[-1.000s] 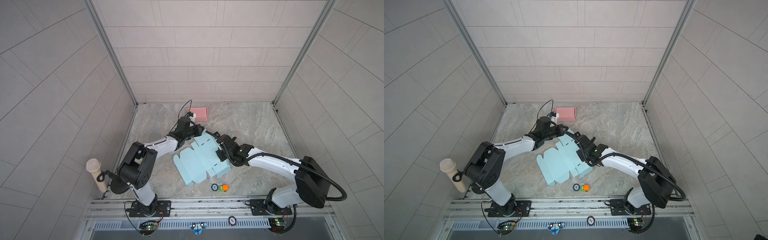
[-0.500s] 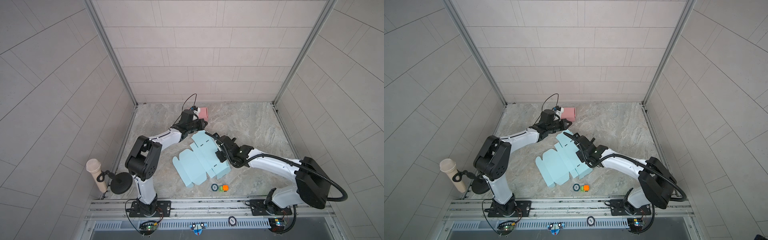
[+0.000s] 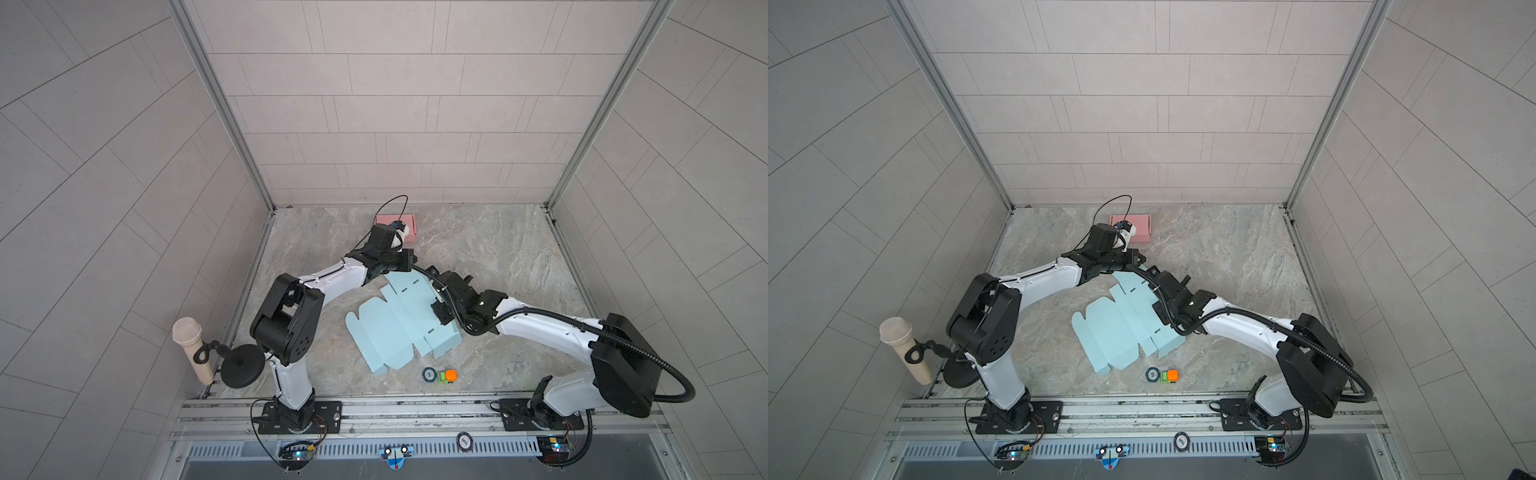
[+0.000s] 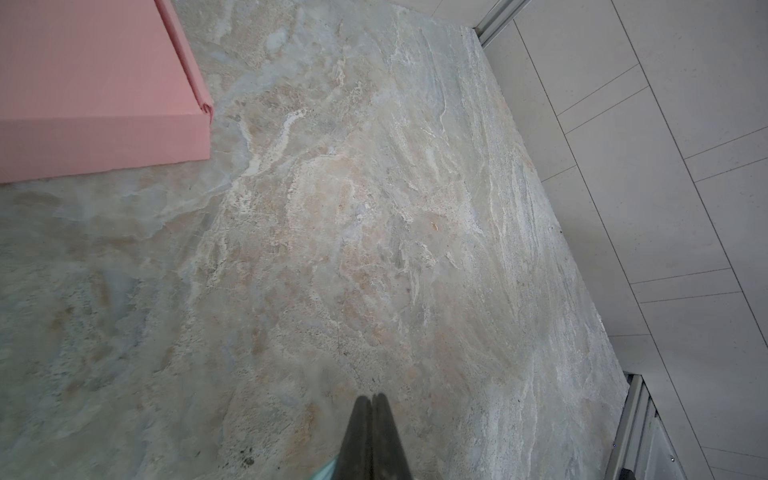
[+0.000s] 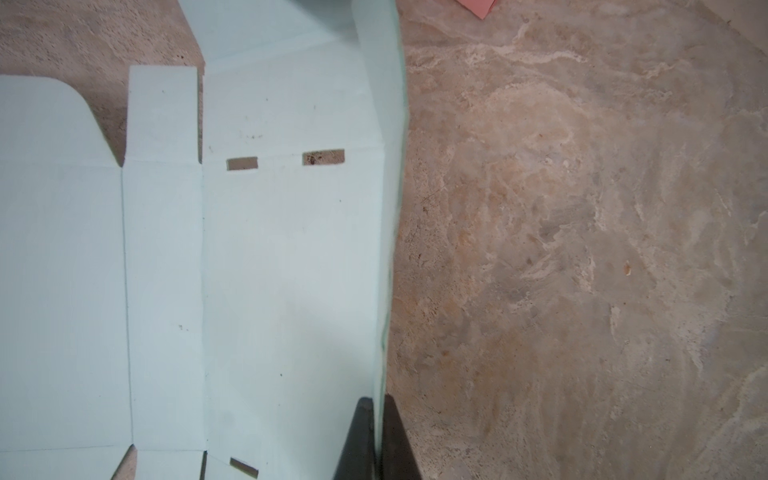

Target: Fold the paper box

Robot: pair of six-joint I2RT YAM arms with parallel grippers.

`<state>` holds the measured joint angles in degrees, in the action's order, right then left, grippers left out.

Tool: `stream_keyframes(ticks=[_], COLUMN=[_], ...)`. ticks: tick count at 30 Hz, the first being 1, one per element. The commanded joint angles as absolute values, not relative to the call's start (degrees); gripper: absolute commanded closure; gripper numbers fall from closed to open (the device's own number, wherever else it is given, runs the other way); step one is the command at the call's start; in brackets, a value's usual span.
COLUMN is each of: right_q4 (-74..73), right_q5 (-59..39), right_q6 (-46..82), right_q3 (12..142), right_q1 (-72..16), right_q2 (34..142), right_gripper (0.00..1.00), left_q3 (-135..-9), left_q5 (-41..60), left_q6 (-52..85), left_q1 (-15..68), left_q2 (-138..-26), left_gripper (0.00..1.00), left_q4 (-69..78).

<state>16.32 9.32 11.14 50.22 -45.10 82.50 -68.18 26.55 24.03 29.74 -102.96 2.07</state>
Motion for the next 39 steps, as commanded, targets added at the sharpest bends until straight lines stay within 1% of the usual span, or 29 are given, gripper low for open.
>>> stream_keyframes(ticks=[1, 5, 11, 17, 23, 24, 27, 30, 34, 36, 39], right_q4=[15.0, 15.2, 15.2, 15.2, 15.3, 15.3, 15.6, 15.6, 15.7, 15.7, 15.7], right_q5=[10.2, 10.8, 11.3, 11.7, 12.1, 12.2, 12.9, 13.2, 13.3, 13.6, 13.7], right_q6=[10.5, 10.6, 10.7, 10.7, 10.5, 10.4, 10.2, 10.2, 10.2, 10.1, 10.0], right_q3=[50.5, 50.5, 50.5, 50.4, 50.1, 50.1, 50.4, 50.4, 50.5, 50.6, 50.5], right_q1=[-45.4, -45.5, -45.4, -45.6, -45.8, -46.0, -46.3, -46.5, -46.8, -46.8, -46.9], right_q2=[82.4, 82.4, 82.3, 82.2, 81.9, 81.9, 82.4, 82.5, 82.7, 82.9, 82.8], right_gripper=[1.0, 1.0, 1.0, 1.0, 1.0, 1.0, 1.0, 1.0, 1.0, 1.0, 1.0], left_q3=[-67.3, -64.7, -58.8, -55.4, -49.7, -48.2, -43.1, -38.9, -36.1, -36.1, -36.5], left_q5=[27.7, 27.4, 27.4, 26.7, 25.6, 25.6, 25.6, 25.8, 26.6, 26.3, 26.0], left_q6=[21.4, 21.0, 23.8, 26.4, 27.9, 28.2, 29.3, 29.6, 30.1, 29.7, 29.2], left_q1=[31.3, 32.0, 33.4, 35.7, 33.8, 32.9, 29.6, 25.7, 23.4, 23.0, 23.0], left_q2=[-99.7, -98.0, -94.6, -94.2, -91.0, -90.3, -88.6, -88.2, -89.4, -89.9, -90.8], left_gripper=[1.0, 0.99, 0.99, 0.99, 0.98, 0.96, 0.83, 0.72, 0.5, 0.43, 0.35], left_q4=[0.0, 0.0, 4.5, 8.4, 11.6, 12.6, 15.8, 17.9, 20.6, 20.7, 20.6])
